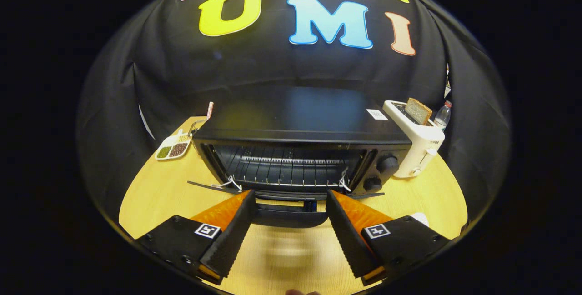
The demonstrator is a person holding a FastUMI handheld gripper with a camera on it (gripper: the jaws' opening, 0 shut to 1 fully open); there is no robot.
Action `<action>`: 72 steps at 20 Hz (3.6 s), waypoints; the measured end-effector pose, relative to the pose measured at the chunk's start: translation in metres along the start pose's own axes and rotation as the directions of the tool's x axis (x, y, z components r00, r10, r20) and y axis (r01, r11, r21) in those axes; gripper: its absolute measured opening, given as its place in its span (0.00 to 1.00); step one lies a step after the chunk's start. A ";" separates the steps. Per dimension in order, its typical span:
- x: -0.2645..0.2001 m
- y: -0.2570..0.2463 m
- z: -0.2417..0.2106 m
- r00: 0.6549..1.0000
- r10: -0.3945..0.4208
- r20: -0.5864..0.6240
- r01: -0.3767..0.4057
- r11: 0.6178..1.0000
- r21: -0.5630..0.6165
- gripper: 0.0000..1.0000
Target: Open the toaster oven, put the food inside, and close the toaster oven door.
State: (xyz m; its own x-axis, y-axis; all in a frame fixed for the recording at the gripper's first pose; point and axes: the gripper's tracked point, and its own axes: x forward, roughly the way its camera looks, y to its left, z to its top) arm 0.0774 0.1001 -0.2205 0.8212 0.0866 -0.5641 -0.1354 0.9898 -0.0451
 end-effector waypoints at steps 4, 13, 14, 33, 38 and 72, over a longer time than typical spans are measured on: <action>-0.008 0.001 -0.032 0.998 0.001 -0.070 -0.004 0.999 -0.039 0.99; -0.015 -0.014 -0.131 0.966 0.018 -0.257 -0.071 0.977 -0.199 0.99; -0.021 -0.018 -0.133 0.967 0.022 -0.254 -0.073 0.979 -0.193 0.99; -0.079 -0.211 -0.107 0.948 0.076 -0.309 -0.088 0.996 -0.024 0.99; -0.055 -0.257 -0.112 0.919 0.118 -0.377 -0.116 0.993 0.028 0.98; -0.002 -0.300 -0.178 0.722 0.381 -0.577 -0.100 0.883 0.458 0.02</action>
State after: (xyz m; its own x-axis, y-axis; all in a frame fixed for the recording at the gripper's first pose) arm 0.0179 -0.2175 -0.3532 0.2210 0.3745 -0.9005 0.0526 0.9174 0.3944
